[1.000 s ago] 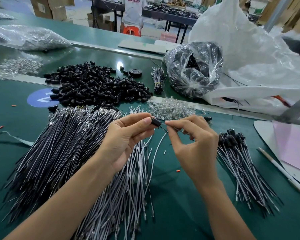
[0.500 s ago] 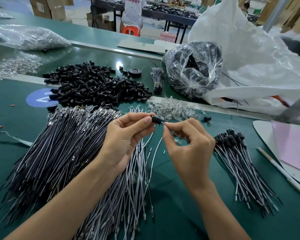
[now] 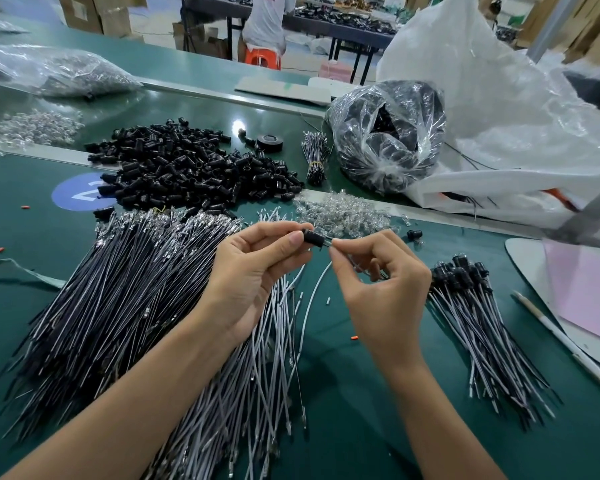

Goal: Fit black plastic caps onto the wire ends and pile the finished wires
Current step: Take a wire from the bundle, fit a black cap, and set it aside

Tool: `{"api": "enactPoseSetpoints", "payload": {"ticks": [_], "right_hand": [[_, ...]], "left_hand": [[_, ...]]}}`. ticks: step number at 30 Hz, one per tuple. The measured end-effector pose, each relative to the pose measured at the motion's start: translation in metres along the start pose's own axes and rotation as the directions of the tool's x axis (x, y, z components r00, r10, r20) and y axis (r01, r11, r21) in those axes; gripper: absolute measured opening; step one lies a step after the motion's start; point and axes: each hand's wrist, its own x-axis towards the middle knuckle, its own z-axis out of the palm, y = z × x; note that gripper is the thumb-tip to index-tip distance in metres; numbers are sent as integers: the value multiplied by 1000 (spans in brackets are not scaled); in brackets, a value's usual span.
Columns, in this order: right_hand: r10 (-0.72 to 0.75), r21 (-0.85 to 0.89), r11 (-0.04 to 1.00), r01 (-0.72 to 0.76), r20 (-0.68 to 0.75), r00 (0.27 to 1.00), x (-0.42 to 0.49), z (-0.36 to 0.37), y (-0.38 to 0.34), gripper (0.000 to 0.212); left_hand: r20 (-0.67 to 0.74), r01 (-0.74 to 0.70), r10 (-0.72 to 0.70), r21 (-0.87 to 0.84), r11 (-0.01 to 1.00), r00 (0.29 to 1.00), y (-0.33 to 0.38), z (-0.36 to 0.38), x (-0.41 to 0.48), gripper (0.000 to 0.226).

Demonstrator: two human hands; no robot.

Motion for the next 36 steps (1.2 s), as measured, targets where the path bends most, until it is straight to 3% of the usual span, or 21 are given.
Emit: {"api": "enactPoseSetpoints", "payload": {"ticks": [13,18,25,36], "right_hand": [[51,-49,998,-49,42,998,0,2,5,7],[43,-76,996,-39,51,998,3,-1,5,13],[2,-103,995,15,157,988,5,-4,4,28],[-77,-168,981,99,132,988,3,-5,2,15]], "left_hand": [[-38,-1,1,-12,1000,999,-4,4,-2,13],[-46,42,-41,17,999,998,-1,3,-2,37],[-16,37,-36,49,998,999,0,3,-4,27],[-37,11,-5,166,986,999,0,9,-6,17]]}}
